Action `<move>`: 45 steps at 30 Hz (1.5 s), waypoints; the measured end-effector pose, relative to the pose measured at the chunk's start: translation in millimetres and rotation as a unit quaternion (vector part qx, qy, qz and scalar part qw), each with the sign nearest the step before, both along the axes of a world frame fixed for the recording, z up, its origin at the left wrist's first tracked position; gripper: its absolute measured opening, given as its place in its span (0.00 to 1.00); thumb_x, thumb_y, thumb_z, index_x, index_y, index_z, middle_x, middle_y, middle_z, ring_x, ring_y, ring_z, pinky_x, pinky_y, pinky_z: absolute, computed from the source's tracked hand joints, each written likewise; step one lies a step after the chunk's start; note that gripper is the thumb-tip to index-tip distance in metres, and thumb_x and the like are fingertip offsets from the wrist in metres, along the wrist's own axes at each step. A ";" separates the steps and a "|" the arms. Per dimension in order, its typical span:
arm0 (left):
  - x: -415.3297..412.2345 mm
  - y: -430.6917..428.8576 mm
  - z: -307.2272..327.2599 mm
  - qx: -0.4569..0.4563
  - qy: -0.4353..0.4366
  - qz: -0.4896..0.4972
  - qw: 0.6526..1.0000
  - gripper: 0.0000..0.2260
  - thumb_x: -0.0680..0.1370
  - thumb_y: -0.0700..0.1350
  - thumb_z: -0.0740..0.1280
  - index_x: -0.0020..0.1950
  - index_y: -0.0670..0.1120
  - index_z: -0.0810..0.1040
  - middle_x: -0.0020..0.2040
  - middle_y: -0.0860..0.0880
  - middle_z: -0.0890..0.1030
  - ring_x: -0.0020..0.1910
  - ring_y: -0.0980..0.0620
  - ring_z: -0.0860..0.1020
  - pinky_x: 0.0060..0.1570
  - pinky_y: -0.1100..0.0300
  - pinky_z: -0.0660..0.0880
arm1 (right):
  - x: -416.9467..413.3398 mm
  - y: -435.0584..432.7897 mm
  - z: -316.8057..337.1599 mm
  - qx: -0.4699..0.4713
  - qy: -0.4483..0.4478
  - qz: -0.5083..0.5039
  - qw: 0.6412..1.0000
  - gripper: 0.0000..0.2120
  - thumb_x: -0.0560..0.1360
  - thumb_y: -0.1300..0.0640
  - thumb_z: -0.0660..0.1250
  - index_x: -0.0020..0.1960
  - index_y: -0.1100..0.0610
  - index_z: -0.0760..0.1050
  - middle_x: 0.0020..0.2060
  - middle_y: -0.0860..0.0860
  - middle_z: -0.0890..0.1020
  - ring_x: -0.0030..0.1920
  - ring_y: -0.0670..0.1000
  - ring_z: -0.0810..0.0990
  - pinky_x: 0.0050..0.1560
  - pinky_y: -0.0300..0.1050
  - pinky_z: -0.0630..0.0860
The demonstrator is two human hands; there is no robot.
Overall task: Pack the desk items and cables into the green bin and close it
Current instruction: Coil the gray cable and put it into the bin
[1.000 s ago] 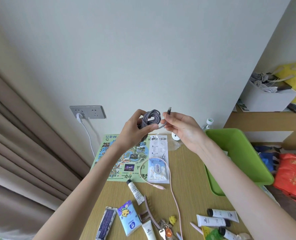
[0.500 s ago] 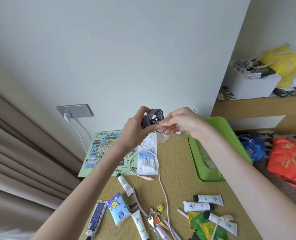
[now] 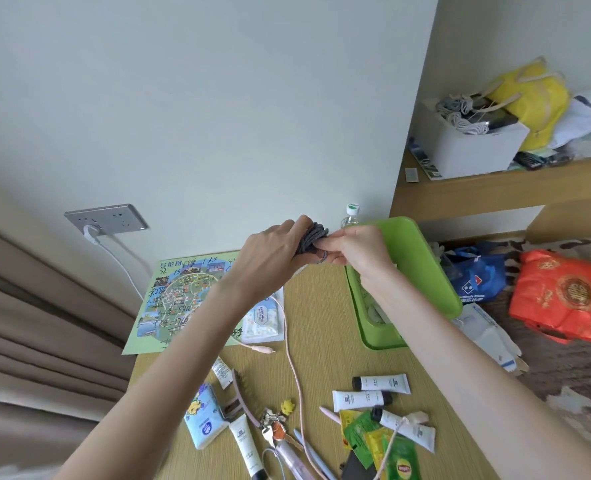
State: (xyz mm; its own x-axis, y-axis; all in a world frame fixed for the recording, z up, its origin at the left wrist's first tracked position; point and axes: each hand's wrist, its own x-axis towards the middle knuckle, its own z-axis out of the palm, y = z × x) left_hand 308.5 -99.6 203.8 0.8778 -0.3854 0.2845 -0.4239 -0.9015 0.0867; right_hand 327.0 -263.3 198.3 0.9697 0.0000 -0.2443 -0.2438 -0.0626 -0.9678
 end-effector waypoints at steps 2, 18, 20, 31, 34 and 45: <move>2.4 -11.3 -7.4 0.012 0.006 -0.004 1.000 0.23 0.77 0.61 0.64 0.63 0.47 0.67 0.49 0.49 0.78 0.43 0.47 0.77 0.34 0.54 0.70 | -0.5 -5.1 -8.9 0.012 -0.003 -0.038 0.999 0.10 0.66 0.65 0.76 0.28 0.56 0.81 0.30 0.58 0.83 0.31 0.51 0.79 0.33 0.40 0.74; 28.8 -63.6 -36.2 -0.477 0.326 0.061 0.814 0.08 0.75 0.46 0.71 0.49 0.47 0.74 0.31 0.46 0.76 0.29 0.48 0.68 0.29 0.57 0.63 | 30.8 -75.1 -47.9 0.021 -0.034 0.079 0.996 0.13 0.72 0.72 0.65 0.51 0.59 0.78 0.45 0.52 0.83 0.47 0.49 0.82 0.48 0.38 0.78; 30.3 -68.1 -38.1 -0.497 0.347 0.068 0.792 0.08 0.75 0.45 0.70 0.50 0.44 0.74 0.31 0.44 0.76 0.30 0.47 0.67 0.29 0.55 0.61 | 32.3 -79.1 -53.8 0.020 -0.051 0.146 0.988 0.13 0.72 0.72 0.67 0.51 0.57 0.78 0.45 0.51 0.84 0.46 0.46 0.83 0.46 0.34 0.77; 48.7 -84.6 -68.6 -0.419 0.446 0.045 0.790 0.23 0.73 0.57 0.71 0.57 0.45 0.68 0.35 0.48 0.80 0.27 0.48 0.70 0.24 0.62 0.66 | 52.8 -120.0 -78.2 -0.183 -0.168 0.211 0.945 0.05 0.70 0.64 0.75 0.44 0.58 0.82 0.37 0.47 0.83 0.38 0.45 0.80 0.42 0.40 0.76; 53.5 -98.8 -82.8 -0.367 0.455 0.014 0.811 0.19 0.74 0.53 0.72 0.56 0.44 0.68 0.35 0.50 0.80 0.26 0.54 0.74 0.24 0.64 0.70 | 58.1 -143.5 -83.2 -0.313 -0.228 0.214 0.897 0.06 0.71 0.66 0.72 0.44 0.56 0.83 0.37 0.44 0.79 0.37 0.45 0.77 0.41 0.44 0.74; 70.0 -164.8 -139.9 0.038 0.201 -0.133 0.970 0.14 0.78 0.49 0.67 0.60 0.47 0.69 0.53 0.48 0.81 0.49 0.45 0.79 0.48 0.49 0.77 | 50.7 -185.8 -112.3 -0.637 -0.259 0.292 0.665 0.13 0.72 0.72 0.64 0.46 0.55 0.77 0.43 0.47 0.79 0.49 0.49 0.75 0.56 0.43 0.64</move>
State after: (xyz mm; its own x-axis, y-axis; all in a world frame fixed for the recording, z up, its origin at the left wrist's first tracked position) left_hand 378.4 -264.4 63.9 0.7791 -0.6193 -0.0976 -0.5875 -0.7755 0.2311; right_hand 377.7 -449.1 86.0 0.8495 0.5260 -0.0400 0.5269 -0.8498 0.0159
